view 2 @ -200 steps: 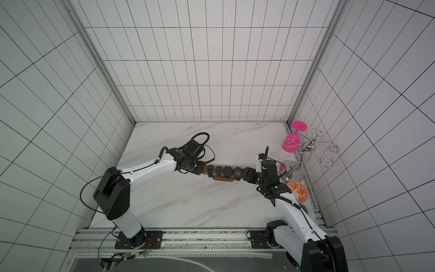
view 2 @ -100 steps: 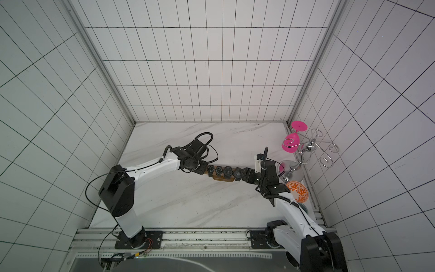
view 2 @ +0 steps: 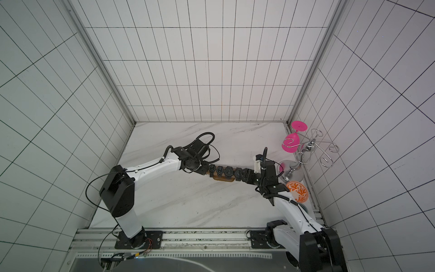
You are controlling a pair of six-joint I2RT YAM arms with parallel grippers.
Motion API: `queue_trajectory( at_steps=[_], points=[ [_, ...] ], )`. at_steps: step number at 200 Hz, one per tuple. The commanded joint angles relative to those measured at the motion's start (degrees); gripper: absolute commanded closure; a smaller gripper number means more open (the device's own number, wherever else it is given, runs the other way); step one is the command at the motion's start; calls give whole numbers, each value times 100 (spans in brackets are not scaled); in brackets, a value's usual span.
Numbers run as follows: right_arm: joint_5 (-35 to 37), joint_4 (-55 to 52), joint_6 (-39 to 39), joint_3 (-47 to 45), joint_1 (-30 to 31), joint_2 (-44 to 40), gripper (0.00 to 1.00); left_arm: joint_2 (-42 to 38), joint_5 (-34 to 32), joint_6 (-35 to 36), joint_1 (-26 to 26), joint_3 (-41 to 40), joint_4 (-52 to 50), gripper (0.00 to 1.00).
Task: Place watch on stand
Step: Place the watch on the stand, then reset both arms
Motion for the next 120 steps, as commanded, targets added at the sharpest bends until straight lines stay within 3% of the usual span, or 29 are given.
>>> queue_trajectory(
  at_steps=[1, 40, 120],
  points=[
    [-59, 135, 37, -291, -37, -38, 36, 0, 102, -30, -17, 154, 122, 56],
    [-7, 100, 19, -282, -40, -84, 36, 7, 169, 3, -17, 145, 200, 62],
    [91, 19, -25, -230, -41, -115, 36, 50, 298, 93, -27, 276, 216, 63]
  ],
)
